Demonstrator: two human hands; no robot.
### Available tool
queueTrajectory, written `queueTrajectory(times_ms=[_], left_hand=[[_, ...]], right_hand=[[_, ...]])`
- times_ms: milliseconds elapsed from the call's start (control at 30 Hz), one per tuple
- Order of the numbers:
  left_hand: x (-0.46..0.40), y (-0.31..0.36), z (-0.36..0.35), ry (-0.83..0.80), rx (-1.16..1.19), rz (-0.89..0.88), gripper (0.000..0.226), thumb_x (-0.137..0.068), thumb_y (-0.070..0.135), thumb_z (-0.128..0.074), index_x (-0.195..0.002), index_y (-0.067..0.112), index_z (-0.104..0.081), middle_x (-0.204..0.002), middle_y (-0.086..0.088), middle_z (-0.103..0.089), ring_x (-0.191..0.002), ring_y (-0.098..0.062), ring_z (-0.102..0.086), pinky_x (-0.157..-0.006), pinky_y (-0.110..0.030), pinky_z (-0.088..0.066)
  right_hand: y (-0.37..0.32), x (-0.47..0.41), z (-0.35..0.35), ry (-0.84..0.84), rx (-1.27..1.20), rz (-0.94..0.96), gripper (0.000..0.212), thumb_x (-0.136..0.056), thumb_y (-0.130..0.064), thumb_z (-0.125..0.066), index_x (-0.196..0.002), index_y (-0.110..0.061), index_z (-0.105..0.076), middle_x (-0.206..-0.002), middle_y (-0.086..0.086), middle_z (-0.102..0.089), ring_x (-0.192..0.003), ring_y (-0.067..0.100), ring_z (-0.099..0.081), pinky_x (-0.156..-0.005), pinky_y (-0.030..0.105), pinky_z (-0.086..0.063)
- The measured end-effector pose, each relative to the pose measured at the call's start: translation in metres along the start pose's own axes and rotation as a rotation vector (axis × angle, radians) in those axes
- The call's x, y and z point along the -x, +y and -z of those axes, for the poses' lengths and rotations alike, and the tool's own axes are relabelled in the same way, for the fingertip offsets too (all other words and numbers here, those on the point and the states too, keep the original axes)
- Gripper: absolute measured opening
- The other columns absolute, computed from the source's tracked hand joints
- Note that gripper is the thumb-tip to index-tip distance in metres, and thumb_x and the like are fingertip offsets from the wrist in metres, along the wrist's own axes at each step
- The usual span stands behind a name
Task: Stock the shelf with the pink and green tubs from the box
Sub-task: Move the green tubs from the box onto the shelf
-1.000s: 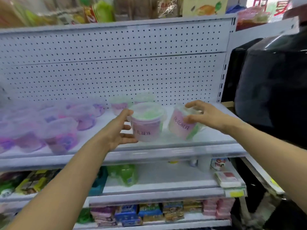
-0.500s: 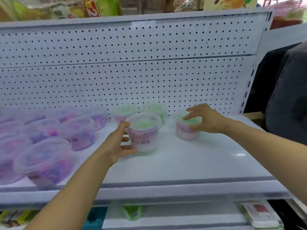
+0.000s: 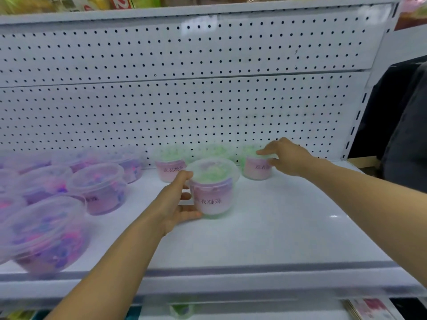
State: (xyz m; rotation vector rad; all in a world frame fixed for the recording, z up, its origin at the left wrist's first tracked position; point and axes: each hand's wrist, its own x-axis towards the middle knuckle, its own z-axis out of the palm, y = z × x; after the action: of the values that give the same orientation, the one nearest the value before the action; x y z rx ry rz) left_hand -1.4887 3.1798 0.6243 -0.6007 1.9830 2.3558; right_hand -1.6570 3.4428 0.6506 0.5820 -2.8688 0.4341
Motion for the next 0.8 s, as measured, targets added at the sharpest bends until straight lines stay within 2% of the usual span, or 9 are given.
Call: queueTrajectory(times_ms=[100,200,267,300,400,500,600,667,800], left_hand=[[0.006,0.001,-0.005,-0.005,-0.005,-0.001,0.043,-0.087,0.044,-0.058,-0.11,0.007,-0.052,-0.11,-0.018,-0.05,-0.092,-0.04,-0.063,-0.083,-0.055,-0.055],[0.012,0.002,-0.011,-0.009,-0.007,-0.003,0.043,-0.088,0.044,-0.058,-0.11,0.007,-0.053,-0.107,-0.016,-0.049,-0.088,-0.039,-0.063,-0.082,-0.053,-0.056],[0.016,0.002,-0.019,-0.008,-0.008,0.005,0.046,-0.087,0.045,-0.058,-0.112,0.007,-0.053,-0.107,-0.016,-0.049,-0.087,-0.038,-0.064,-0.08,-0.051,-0.057],[0.017,0.002,-0.024,-0.016,-0.004,0.007,0.047,-0.086,0.046,-0.059,-0.113,0.007,-0.054,-0.108,-0.017,-0.05,-0.087,-0.038,-0.064,-0.079,-0.051,-0.057],[0.024,0.001,-0.047,-0.066,-0.01,0.018,0.048,-0.085,0.047,-0.061,-0.113,0.009,-0.055,-0.111,-0.018,-0.05,-0.085,-0.038,-0.065,-0.079,-0.05,-0.058],[0.031,-0.001,-0.073,-0.151,-0.056,0.046,0.049,-0.086,0.05,-0.059,-0.114,0.01,-0.056,-0.112,-0.018,-0.049,-0.083,-0.036,-0.064,-0.079,-0.048,-0.058],[0.035,-0.005,-0.097,-0.257,-0.197,0.047,0.053,-0.09,0.055,-0.051,-0.12,0.012,-0.053,-0.115,-0.015,-0.051,-0.085,-0.033,-0.066,-0.083,-0.045,-0.057],[0.032,-0.01,-0.108,-0.203,-0.442,-0.096,0.053,-0.088,0.06,-0.046,-0.122,0.02,-0.052,-0.117,-0.004,-0.051,-0.091,-0.024,-0.064,-0.087,-0.043,-0.055],[0.005,-0.014,-0.121,0.009,-1.011,-0.687,0.048,-0.089,0.052,-0.052,-0.13,0.028,-0.05,-0.139,0.007,-0.041,-0.126,-0.012,-0.041,-0.096,-0.032,-0.042]], right_hand=[[-0.01,0.013,0.005,-0.061,0.14,0.082,0.056,-0.09,-0.038,-0.056,-0.142,-0.037,-0.034,-0.153,0.001,-0.024,-0.138,0.027,-0.023,-0.103,0.044,-0.035],[-0.034,0.044,0.015,0.083,-0.167,0.204,0.064,-0.09,-0.047,-0.054,-0.146,-0.032,-0.029,-0.156,-0.002,-0.016,-0.143,0.016,-0.008,-0.113,0.043,-0.025],[-0.053,0.071,0.02,0.115,-0.376,0.313,0.062,-0.086,-0.052,-0.057,-0.142,-0.035,-0.037,-0.152,-0.008,-0.026,-0.141,0.008,-0.012,-0.115,0.035,-0.022],[-0.061,0.085,0.021,0.102,-0.384,0.381,0.062,-0.082,-0.054,-0.061,-0.139,-0.037,-0.042,-0.149,-0.01,-0.03,-0.139,0.005,-0.016,-0.113,0.032,-0.024],[-0.069,0.11,0.014,0.135,-0.147,0.539,0.062,-0.077,-0.06,-0.063,-0.133,-0.035,-0.051,-0.139,-0.01,-0.047,-0.129,0.009,-0.036,-0.099,0.033,-0.04],[-0.047,0.124,0.014,0.23,-0.099,0.502,0.05,-0.083,-0.057,-0.051,-0.126,-0.033,-0.057,-0.125,-0.013,-0.059,-0.115,0.011,-0.049,-0.082,0.038,-0.05],[-0.011,0.141,0.018,0.288,-0.154,0.431,0.044,-0.086,-0.056,-0.048,-0.123,-0.035,-0.058,-0.115,-0.024,-0.057,-0.109,0.004,-0.049,-0.08,0.035,-0.052],[0.012,0.149,0.017,0.307,-0.183,0.374,0.044,-0.085,-0.058,-0.046,-0.121,-0.035,-0.059,-0.11,-0.028,-0.053,-0.106,0.002,-0.049,-0.08,0.036,-0.052],[0.057,0.148,0.014,0.358,-0.156,0.261,0.037,-0.086,-0.046,-0.057,-0.12,-0.033,-0.063,-0.121,-0.016,-0.06,-0.114,0.009,-0.051,-0.085,0.039,-0.052]])
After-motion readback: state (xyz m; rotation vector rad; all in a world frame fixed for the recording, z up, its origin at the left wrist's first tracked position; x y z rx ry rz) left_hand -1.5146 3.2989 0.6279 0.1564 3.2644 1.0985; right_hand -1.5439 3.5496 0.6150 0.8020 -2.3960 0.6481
